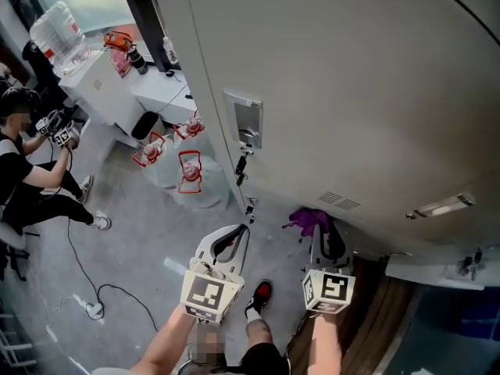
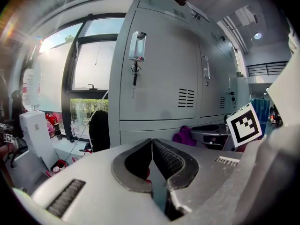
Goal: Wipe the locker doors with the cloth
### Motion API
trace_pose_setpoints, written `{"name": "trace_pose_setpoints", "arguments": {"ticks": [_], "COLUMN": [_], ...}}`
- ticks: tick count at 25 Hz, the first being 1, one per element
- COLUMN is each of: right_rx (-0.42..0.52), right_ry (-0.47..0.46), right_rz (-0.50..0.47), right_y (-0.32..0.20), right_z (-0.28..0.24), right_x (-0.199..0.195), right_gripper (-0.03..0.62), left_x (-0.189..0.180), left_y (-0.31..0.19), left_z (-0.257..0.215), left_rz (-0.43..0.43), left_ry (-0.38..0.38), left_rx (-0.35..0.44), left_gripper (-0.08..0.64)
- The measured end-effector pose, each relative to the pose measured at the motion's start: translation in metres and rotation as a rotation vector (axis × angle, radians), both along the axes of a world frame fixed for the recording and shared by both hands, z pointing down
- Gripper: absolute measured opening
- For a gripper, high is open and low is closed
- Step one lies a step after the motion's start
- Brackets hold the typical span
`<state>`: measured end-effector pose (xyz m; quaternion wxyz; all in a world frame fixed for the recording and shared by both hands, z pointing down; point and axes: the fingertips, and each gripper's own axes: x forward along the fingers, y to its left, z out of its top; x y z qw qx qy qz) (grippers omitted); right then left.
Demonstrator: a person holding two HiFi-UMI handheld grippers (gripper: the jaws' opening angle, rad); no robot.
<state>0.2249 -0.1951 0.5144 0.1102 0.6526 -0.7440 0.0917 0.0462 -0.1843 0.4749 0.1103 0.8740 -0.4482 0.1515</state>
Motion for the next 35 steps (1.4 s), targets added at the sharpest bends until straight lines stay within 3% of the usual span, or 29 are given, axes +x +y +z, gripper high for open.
{"name": "trace_pose_setpoints", "arguments": {"ticks": [9,17,35], "right_rx": [-0.001,-0.006,0.049], "right_ry": [0.000,-0.003,-0.006], "right_rz": [0.055,0.070,0.081], "right_y": [0.011,0.013,0.051], "right_z": [0.001,0.002,-0.038], "right_x": [0.028,0.029,-0.008], "right_gripper": [0.100,0.100,0.098], "left_x": [0.019,0.019,-0.006], "left_y": [0.007,0.010,0.023], "left_z": [0.003,-0.002,-0.020], "left_rz": [0.034,0.045,0.079], "left_ry": [0.001,-0.004,0.014], "left_rx": [-0.004,0.001,0.037], "left_gripper": [0.028,0.026,0.026]}}
